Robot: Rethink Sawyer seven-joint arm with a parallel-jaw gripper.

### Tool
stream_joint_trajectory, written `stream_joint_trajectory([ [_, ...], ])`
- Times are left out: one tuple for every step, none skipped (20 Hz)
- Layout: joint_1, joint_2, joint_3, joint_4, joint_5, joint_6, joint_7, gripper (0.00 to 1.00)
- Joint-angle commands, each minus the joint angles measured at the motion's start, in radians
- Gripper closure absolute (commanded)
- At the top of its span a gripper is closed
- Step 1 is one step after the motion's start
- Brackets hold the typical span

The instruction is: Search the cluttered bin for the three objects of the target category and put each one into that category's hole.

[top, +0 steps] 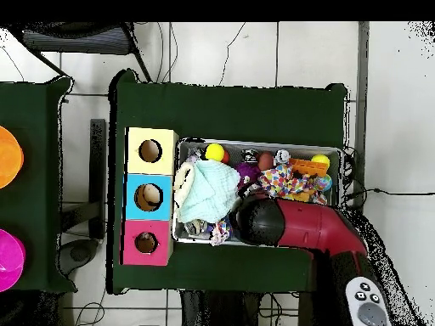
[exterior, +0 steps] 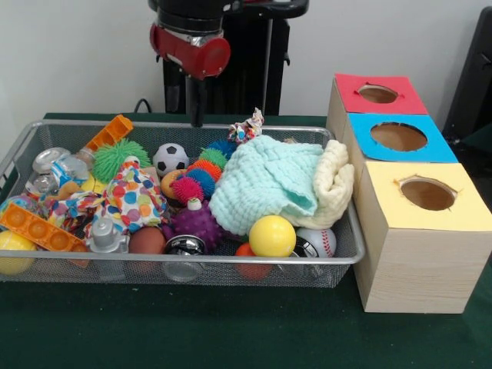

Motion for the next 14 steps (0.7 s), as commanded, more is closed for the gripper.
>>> stream_joint_trajectory([
  [-0.055,0.098,0.030,-0.119,-0.122,-0.052,-0.126,0.00],
  [-0.056,0.107,0.020,-0.133,-0.140,-0.049,-0.123,0.00],
  [-0.060,0.113,0.018,-0.136,-0.149,-0.051,-0.120,0.00],
  [-0.064,0.118,0.016,-0.139,-0.158,-0.053,-0.116,0.00],
  [-0.065,0.123,0.013,-0.142,-0.170,-0.056,-0.109,0.00],
  [-0.065,0.129,0.010,-0.145,-0.181,-0.059,-0.103,0.00],
  [-0.068,0.136,0.011,-0.148,-0.188,-0.056,-0.100,0.00],
  [-0.072,0.143,0.011,-0.150,-0.196,-0.053,-0.097,0.00],
  [-0.075,0.148,0.013,-0.150,-0.202,-0.050,-0.096,0.00],
  [-0.081,0.160,0.015,-0.151,-0.210,-0.048,-0.098,0.00],
  [-0.085,0.168,0.015,-0.151,-0.216,-0.049,-0.097,0.00],
  [-0.093,0.191,0.015,-0.155,-0.224,-0.048,-0.099,0.00],
  [-0.100,0.202,0.018,-0.153,-0.227,-0.049,-0.098,0.00],
  [-0.107,0.224,0.019,-0.155,-0.236,-0.060,-0.095,0.00],
])
